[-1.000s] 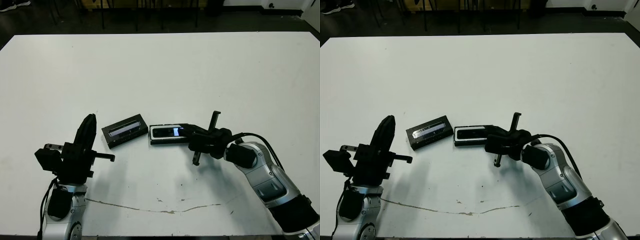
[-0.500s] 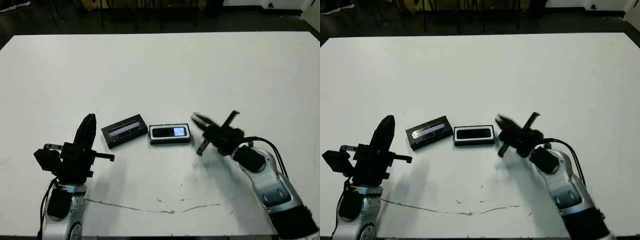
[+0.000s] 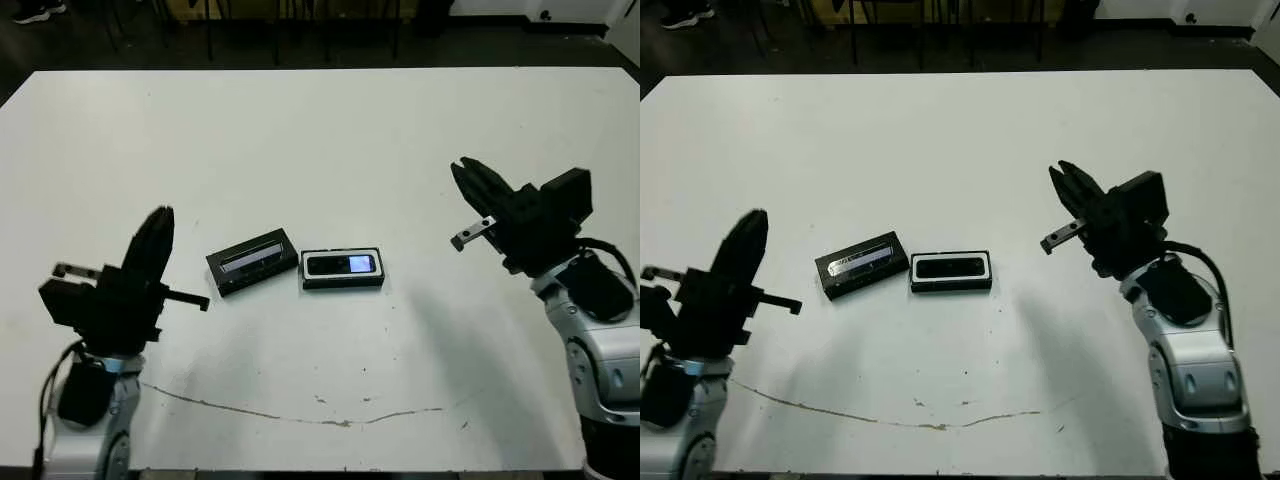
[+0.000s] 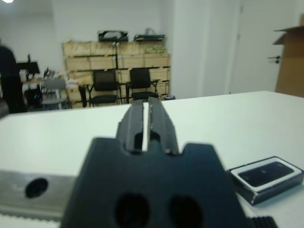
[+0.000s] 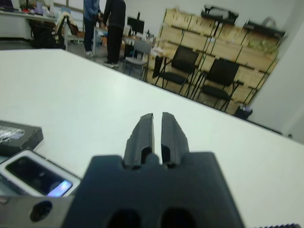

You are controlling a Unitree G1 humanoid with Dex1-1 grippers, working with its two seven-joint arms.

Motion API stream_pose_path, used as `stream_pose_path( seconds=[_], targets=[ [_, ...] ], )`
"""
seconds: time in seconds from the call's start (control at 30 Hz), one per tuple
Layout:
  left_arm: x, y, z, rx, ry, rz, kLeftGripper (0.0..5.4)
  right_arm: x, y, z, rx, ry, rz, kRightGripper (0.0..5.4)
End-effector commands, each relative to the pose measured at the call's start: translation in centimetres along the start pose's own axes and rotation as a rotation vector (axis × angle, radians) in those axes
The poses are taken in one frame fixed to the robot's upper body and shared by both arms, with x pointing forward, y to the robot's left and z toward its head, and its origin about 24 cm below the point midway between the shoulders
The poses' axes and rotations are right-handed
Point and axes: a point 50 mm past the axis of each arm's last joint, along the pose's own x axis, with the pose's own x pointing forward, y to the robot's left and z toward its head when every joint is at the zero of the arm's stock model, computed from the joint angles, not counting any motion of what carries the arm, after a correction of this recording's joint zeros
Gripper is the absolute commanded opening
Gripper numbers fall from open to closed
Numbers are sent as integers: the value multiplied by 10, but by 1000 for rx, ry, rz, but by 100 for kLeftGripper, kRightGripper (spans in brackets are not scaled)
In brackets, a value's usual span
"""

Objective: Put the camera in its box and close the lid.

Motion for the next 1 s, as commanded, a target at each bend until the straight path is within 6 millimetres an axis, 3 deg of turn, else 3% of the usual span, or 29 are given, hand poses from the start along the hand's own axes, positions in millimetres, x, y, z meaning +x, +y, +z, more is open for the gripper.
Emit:
stream_pose_path(
  seconds=[0.03,0.2,0.5,0.77,1.0],
  targets=[
    [10,8,5,68,36,-59,0,-3,-1,-7,28,72,17,1],
    [30,18,15,207,157,-232,33,0,-5,-10,108,116,33,0],
    [67,21,18,307,316,-581,191,1,-8,-12,166,139,37,0],
    [84,23,-5,180,447,-771,336,0,-7,-10,160,139,21,0],
    [86,26,-22,35,555,-926,462,0,-8,-9,143,140,17,0]
  ],
)
